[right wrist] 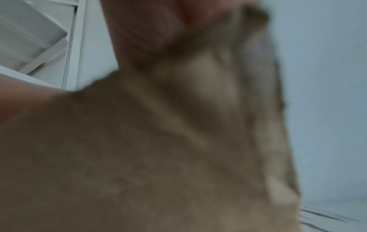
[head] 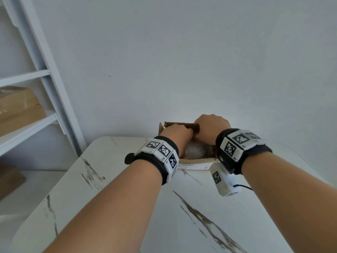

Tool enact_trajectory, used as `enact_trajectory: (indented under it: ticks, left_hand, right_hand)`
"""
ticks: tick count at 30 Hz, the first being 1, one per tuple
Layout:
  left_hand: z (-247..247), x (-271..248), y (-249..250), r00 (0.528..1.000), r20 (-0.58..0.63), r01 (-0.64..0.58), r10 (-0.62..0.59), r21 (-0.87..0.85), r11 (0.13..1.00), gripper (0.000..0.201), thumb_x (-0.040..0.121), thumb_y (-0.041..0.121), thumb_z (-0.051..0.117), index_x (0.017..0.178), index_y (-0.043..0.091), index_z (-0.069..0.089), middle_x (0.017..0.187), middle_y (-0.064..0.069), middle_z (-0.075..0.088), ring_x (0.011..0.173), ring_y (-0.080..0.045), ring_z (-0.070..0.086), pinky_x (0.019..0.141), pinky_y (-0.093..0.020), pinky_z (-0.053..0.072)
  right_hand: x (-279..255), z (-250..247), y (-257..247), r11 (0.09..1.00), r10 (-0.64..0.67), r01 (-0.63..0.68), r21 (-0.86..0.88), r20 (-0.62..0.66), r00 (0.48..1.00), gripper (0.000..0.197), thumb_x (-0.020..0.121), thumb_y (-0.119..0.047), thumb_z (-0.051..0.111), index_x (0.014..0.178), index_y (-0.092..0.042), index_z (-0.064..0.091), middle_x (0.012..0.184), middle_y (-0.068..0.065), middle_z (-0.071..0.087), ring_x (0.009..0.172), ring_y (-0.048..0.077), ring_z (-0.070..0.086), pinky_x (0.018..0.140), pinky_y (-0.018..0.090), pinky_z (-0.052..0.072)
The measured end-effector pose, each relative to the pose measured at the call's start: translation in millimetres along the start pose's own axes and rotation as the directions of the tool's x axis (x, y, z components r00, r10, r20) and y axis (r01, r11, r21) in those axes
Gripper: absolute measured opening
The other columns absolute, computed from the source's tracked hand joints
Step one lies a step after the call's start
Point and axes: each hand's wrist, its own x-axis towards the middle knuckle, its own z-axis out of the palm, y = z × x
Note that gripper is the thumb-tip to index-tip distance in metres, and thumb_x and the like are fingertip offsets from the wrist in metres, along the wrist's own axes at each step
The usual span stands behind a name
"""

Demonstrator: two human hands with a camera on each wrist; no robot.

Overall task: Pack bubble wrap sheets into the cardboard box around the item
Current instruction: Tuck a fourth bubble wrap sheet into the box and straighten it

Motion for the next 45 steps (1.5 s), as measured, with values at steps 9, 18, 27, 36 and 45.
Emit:
enact_trajectory:
  ticks: [9, 18, 27, 36, 45]
  left_hand:
    - [11, -11, -17, 0.990, -0.024, 0.132, -0.142, -0.249, 0.960, 0.052, 0.077, 0.041, 0.072, 0.121, 0.020, 0.055, 0.117, 0.001, 0.065, 0.107, -0.018, 0.060, 0.088, -0.027, 0.044]
    - [7, -14, -25, 0.989, 0.041, 0.147, -0.142, -0.360, 0.921, 0.049, 0.081, 0.041, 0.071, 0.123, 0.018, 0.059, 0.118, 0.002, 0.064, 0.110, -0.018, 0.058, 0.090, -0.024, 0.042]
    - [3, -14, -23, 0.996, -0.050, 0.065, -0.077, -0.208, 0.976, 0.024, 0.082, 0.035, 0.067, 0.069, 0.027, 0.049, 0.074, 0.008, 0.058, 0.076, -0.016, 0.055, 0.087, -0.031, 0.042]
    - [5, -17, -23, 0.980, -0.197, -0.024, 0.010, -0.068, 0.997, 0.049, 0.075, 0.047, 0.072, 0.118, 0.026, 0.060, 0.113, 0.006, 0.057, 0.108, -0.016, 0.053, 0.082, -0.032, 0.050]
    - [1, -4, -17, 0.996, -0.087, 0.024, -0.030, -0.067, 0.997, 0.053, 0.077, 0.038, 0.071, 0.123, 0.023, 0.048, 0.099, 0.002, 0.065, 0.092, -0.023, 0.064, 0.086, -0.040, 0.049]
  right_hand:
    - [-21, -2, -2, 0.987, -0.101, 0.119, -0.113, 0.147, 0.984, 0.081, 0.053, -0.076, 0.068, 0.115, -0.028, 0.046, 0.101, -0.006, 0.063, 0.093, 0.018, 0.061, 0.077, 0.034, 0.049]
    - [-13, 3, 2, 0.969, -0.145, 0.160, -0.186, 0.089, 0.985, 0.080, 0.060, -0.070, 0.070, 0.120, -0.023, 0.046, 0.097, -0.003, 0.063, 0.089, 0.020, 0.060, 0.076, 0.034, 0.050]
    - [-9, 14, 5, 0.957, -0.132, 0.136, -0.254, 0.034, 0.991, 0.070, 0.064, -0.065, 0.068, 0.111, -0.020, 0.042, 0.091, -0.004, 0.064, 0.083, 0.021, 0.062, 0.067, 0.031, 0.042]
    - [-9, 14, 11, 0.943, -0.176, 0.153, -0.295, -0.053, 0.983, 0.126, 0.054, -0.076, 0.068, 0.150, -0.029, 0.001, 0.138, 0.008, 0.041, 0.128, 0.029, 0.042, 0.108, 0.059, 0.025]
    - [-18, 21, 13, 0.856, -0.449, 0.303, -0.419, -0.311, 0.838, 0.066, 0.060, -0.054, 0.073, 0.112, -0.017, 0.055, 0.105, 0.005, 0.055, 0.094, 0.024, 0.053, 0.079, 0.037, 0.046]
